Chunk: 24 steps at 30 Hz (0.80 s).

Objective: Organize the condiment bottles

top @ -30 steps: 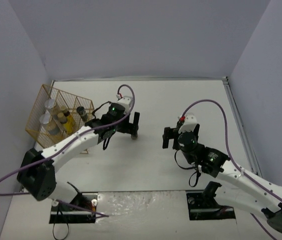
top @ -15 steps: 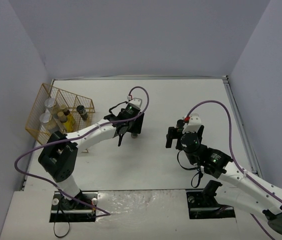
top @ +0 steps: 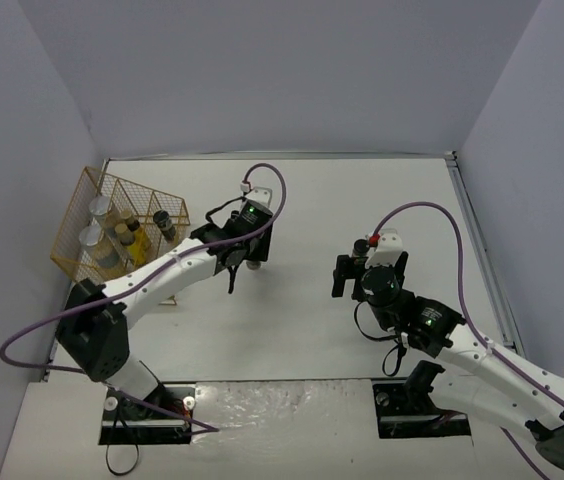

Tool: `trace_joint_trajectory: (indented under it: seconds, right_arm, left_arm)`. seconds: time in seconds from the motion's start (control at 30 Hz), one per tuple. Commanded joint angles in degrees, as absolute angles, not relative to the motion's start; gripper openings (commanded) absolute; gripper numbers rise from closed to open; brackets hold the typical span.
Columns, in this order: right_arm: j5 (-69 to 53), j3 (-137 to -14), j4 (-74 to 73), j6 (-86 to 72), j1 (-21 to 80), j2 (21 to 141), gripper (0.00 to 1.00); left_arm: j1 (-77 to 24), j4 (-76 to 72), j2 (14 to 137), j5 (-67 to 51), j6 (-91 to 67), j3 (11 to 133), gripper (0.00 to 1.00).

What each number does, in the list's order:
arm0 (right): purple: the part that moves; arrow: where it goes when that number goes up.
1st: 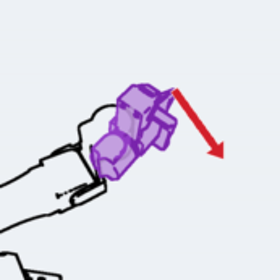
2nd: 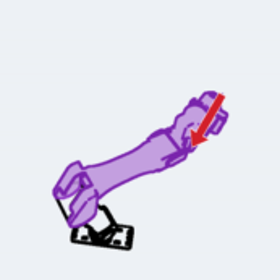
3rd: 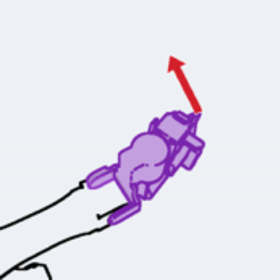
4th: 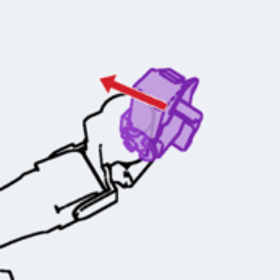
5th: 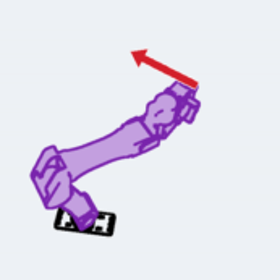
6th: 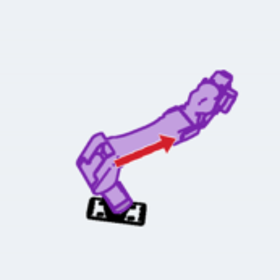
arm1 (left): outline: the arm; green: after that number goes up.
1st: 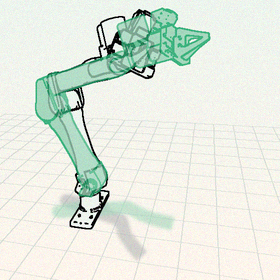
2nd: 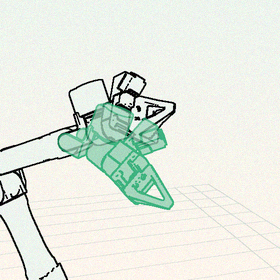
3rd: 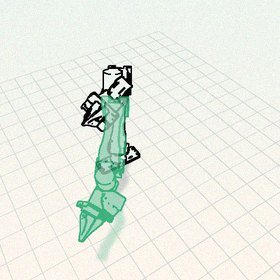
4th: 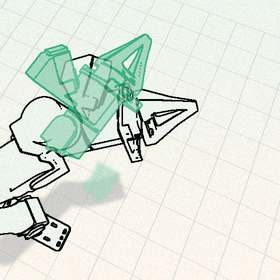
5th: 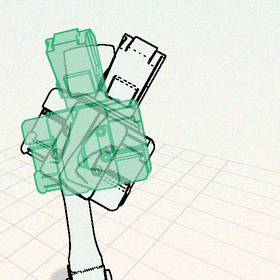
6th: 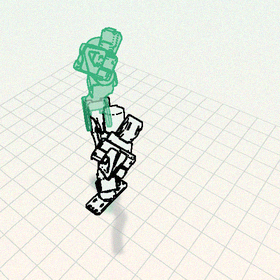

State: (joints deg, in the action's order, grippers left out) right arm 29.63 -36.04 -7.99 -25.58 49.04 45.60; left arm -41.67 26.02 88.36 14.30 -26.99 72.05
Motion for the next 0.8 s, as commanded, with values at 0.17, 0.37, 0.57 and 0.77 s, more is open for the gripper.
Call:
trace_joint_trajectory:
  seconds: [0.17, 0.37, 0.57, 0.77]
  right_arm:
    - [30.09, -37.59, -5.59, -26.54, 48.37, 45.79, 1.0]
    - [29.82, -38.06, -5.54, -26.31, 48.25, 46.38, 1.0]
    - [29.44, -37.67, -5.54, -26.28, 48.25, 45.59, 1.0]
    - [29.68, -37.12, -5.54, -26.19, 48.16, 44.62, 1.0]
  left_arm:
    - [-24.96, 32.69, 73.3, 17.83, -24.67, 76.82, 0.16]
    - [-14.38, 31.25, 72.87, 15.32, -24.89, 75.56, 0.16]
    - [-9.91, 29.25, 75.41, 15.87, -26.4, 74.11, 0.16]
    - [-9.05, 28.45, 76.64, 15.64, -27.74, 70.85, 0.16]
